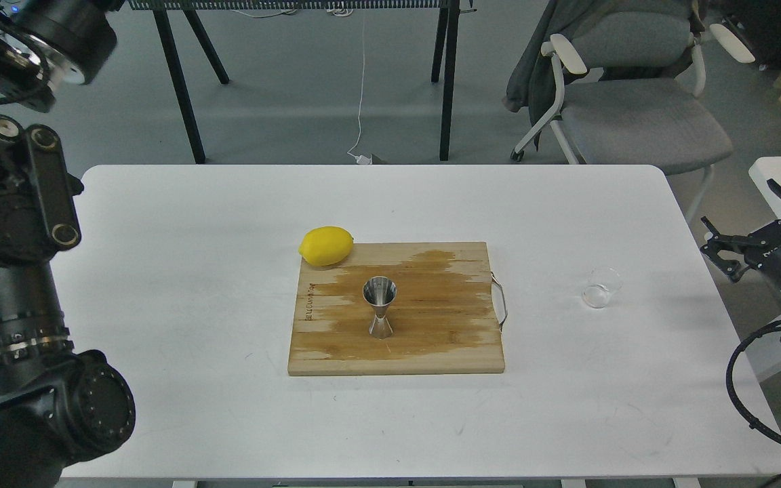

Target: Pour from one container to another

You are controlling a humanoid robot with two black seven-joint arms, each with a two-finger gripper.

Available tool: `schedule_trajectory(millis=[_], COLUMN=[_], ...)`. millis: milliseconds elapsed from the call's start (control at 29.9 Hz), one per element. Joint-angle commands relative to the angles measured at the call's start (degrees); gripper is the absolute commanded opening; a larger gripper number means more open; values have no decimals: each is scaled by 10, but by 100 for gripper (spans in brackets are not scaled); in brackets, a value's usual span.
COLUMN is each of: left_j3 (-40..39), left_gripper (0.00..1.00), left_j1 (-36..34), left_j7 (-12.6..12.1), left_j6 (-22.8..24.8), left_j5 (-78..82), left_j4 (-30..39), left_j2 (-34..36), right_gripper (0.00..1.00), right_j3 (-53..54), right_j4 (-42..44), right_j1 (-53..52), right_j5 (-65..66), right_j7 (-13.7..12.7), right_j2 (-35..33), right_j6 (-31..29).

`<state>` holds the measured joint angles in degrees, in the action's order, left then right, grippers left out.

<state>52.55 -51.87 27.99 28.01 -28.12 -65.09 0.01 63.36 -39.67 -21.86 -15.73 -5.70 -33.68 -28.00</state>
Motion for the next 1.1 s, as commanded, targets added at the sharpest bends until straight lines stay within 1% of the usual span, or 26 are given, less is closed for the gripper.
schedule_trajectory(millis=[0,67,134,268,335,401,435,502,602,669,769,836,870,937,1070], left_j3=[-138,-217,-295,-426,-527,-627,-670,-716,-724,-719,-700,-680,-663,-636,-611], left_gripper=[87,87,87,87,87,87,87,87,88,90,96,98,99,99,100], left_j1=[-98,-147,-183,-200,-199,-186,-166,-111,-66,-47,-8,1,6,11,7], left_j7=[0,0,0,0,0,0,0,0,0,0,0,0,0,0,0], left_j6=[0,0,0,0,0,0,0,0,0,0,0,0,0,0,0], left_j5=[-1,-2,-2,-3,-4,-3,-2,-2,-2,0,1,3,3,4,5], left_j4=[97,175,251,384,462,535,565,596,604,602,599,599,599,599,601], left_j2=[0,3,51,140,182,203,204,202,186,161,147,146,147,147,139], right_gripper=[99,99,99,99,99,99,99,99,99,99,99,99,99,99,99], right_j3=[-2,-4,-4,-6,-10,-10,-12,-21,-46,-52,-52,-47,-48,-48,-46], right_j4=[0,1,2,1,0,0,-1,-5,-8,-8,-8,-8,-8,-8,-6], right_j1=[-10,-16,-18,-20,-20,-20,-20,-24,-44,-49,-49,-49,-49,-48,-47], right_j5=[0,1,1,1,1,1,1,1,-2,-4,-9,-12,-18,-26,-29], right_j7=[-2,-3,-4,-5,-6,-8,-9,-14,-44,-66,-105,-124,-128,-129,-128], right_j2=[-5,-13,-18,-21,-21,-21,-21,-21,-22,-24,-31,-35,-36,-37,-35], right_j6=[0,0,0,0,0,0,0,0,0,0,0,0,0,0,0])
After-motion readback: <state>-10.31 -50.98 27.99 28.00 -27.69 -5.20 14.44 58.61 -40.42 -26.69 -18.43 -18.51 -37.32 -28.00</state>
